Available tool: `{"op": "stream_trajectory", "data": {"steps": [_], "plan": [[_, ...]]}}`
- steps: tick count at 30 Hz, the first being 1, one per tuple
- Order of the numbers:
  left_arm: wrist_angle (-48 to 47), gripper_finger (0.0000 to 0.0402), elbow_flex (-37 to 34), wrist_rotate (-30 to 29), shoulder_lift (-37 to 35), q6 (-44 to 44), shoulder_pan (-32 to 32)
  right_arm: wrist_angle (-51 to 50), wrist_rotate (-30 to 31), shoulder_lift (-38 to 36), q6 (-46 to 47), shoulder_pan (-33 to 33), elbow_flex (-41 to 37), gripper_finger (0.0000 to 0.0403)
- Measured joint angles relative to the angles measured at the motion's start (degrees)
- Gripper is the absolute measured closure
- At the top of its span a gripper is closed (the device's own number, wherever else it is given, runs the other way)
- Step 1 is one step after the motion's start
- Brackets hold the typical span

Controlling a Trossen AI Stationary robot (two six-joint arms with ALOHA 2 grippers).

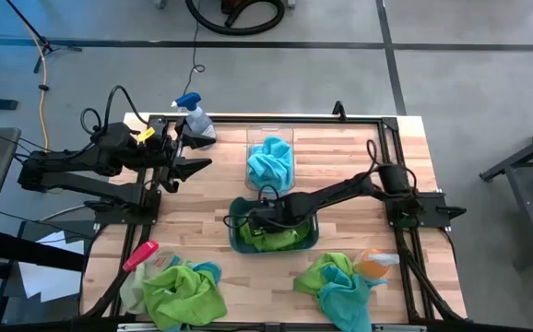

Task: Sort microfiber towel by color & place in baskets
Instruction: Put the green microfiber towel into the blue bin

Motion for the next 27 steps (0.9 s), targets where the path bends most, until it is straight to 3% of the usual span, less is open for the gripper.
{"op": "stream_trajectory", "data": {"steps": [12,23,27], "plan": [[-0.28,0.0135,0.0,0.0,0.0,-0.02,0.0,-0.01,-0.88,1.8,-0.97,-0.87,0.2,0.0389],[-0.26,0.0135,0.0,0.0,-0.09,-0.04,0.0,-0.33,-2.56,-0.59,-5.58,-1.18,-0.13,0.0199],[-0.26,0.0135,0.0,0.02,-0.09,-0.04,0.0,-0.97,-3.92,-2.69,-7.0,-1.2,-0.15,0.0157]]}}
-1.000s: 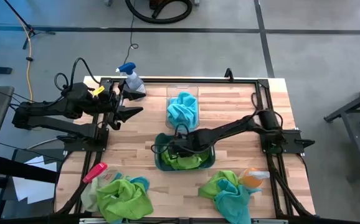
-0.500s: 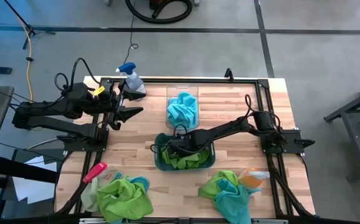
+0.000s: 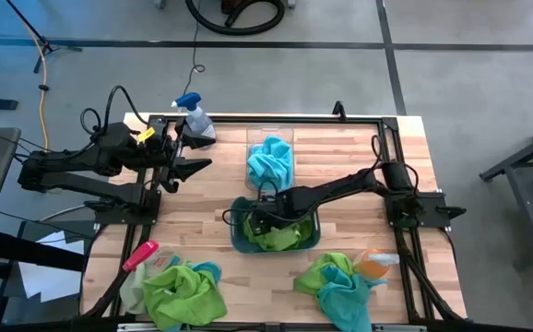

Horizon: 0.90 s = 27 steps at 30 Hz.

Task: Sort microfiber towel by color & place in baskets
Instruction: Put the green microfiber towel into the blue bin

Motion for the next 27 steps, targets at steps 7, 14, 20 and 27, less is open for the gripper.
{"op": "stream_trajectory", "data": {"steps": [7,14,20,27], "plan": [[0.02,0.0135,0.0,0.0,0.0,-0.02,0.0,-1.49,-1.05,-6.97,-5.61,0.01,0.0,0.0148],[-0.78,0.0135,0.0,0.0,-0.02,-0.02,0.0,-5.4,4.92,-16.87,-12.49,-1.29,0.04,0.0148],[-1.18,0.0135,-0.02,-0.02,0.0,-0.09,0.04,-10.01,5.64,-24.08,-18.42,-1.57,0.04,0.0148],[-1.11,0.0135,-0.02,-1.84,0.27,0.35,0.05,-27.28,14.76,-31.52,-17.68,1.58,0.04,0.0148]]}}
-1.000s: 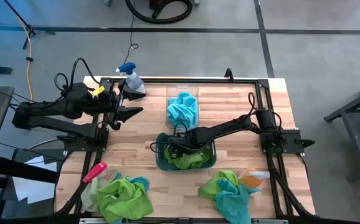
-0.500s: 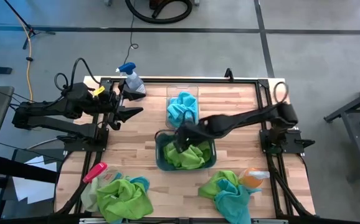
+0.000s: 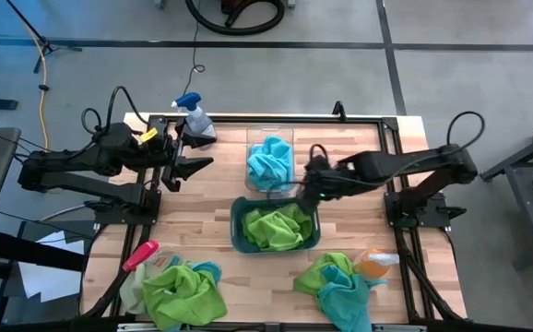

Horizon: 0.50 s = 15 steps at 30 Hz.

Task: Sort microfiber towel by color & place in baskets
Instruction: Put the green microfiber towel into the blue bin

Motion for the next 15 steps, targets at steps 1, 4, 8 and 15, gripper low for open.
{"op": "stream_trajectory", "data": {"steps": [1,4,8,15], "plan": [[0.1,0.0135,0.0,-0.13,0.2,0.0,0.02,-2.54,0.47,-0.66,0.06,0.51,-0.02,0.0148],[0.31,0.0135,0.0,-0.13,0.98,-1.1,0.0,-8.5,1.41,-1.59,-0.45,1.54,-0.02,0.0148],[0.42,0.0135,0.0,-0.21,3.21,-4.39,0.0,-13.34,2.2,-3.49,-3.99,1.59,-2.09,0.0148],[0.57,0.0135,0.0,-1.18,9.21,-14.99,-0.05,-5.25,-2.08,-19.62,-5.88,1.61,-23.24,0.0149]]}}
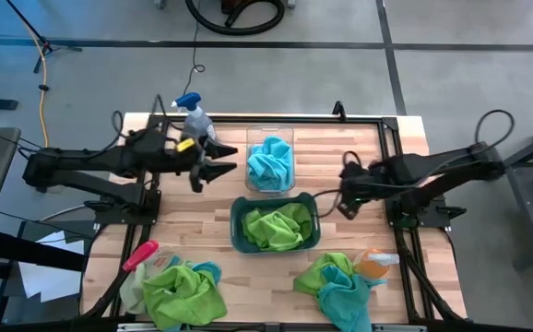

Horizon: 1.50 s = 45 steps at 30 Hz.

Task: Sort microfiber towel by color & place in baskets
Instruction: Put the green microfiber towel into the blue bin

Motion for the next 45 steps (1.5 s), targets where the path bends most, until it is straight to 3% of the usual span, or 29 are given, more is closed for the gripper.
{"op": "stream_trajectory", "data": {"steps": [9,14,19,27,35,37,41,45], "plan": [[11.25,0.0135,0.01,-3.27,7.51,-5.53,-0.18,27.51,-1.18,-20.66,-7.58,-0.07,-16.19,0.0149],[7.48,0.0135,3.7,-3.36,11.39,-1.36,-2.24,46.62,-2.27,-25.62,-11.38,-0.07,-20.57,0.0149],[-8.5,0.0135,14.23,-3.45,16.28,4.11,-5.48,52.91,-2.19,-25.91,-14.41,-0.07,-21.25,0.0149],[-53.95,0.0135,40.42,-1.39,30.64,7.96,-13.23,52.97,2.14,-23.42,-15.16,-0.17,-21.28,0.0149],[-92.61,0.0135,61.6,12.44,50.7,6.65,-16.91,52.98,1.68,-19.25,-15.39,-0.17,-21.28,0.0149],[-95.05,0.0135,63.1,17.34,54.27,5.23,-17.43,52.99,1.05,-18.27,-15.39,-0.17,-21.28,0.0149],[-90.25,0.0135,62.33,32.1,57.06,-2.94,-18.84,52.85,-1.22,-16.58,-15.41,-0.17,-21.28,0.0149],[-93.69,0.0135,61.01,31.49,60.37,-6.22,-21.58,52.24,-2.47,-15.52,-15.39,-0.17,-21.3,0.0149]]}}
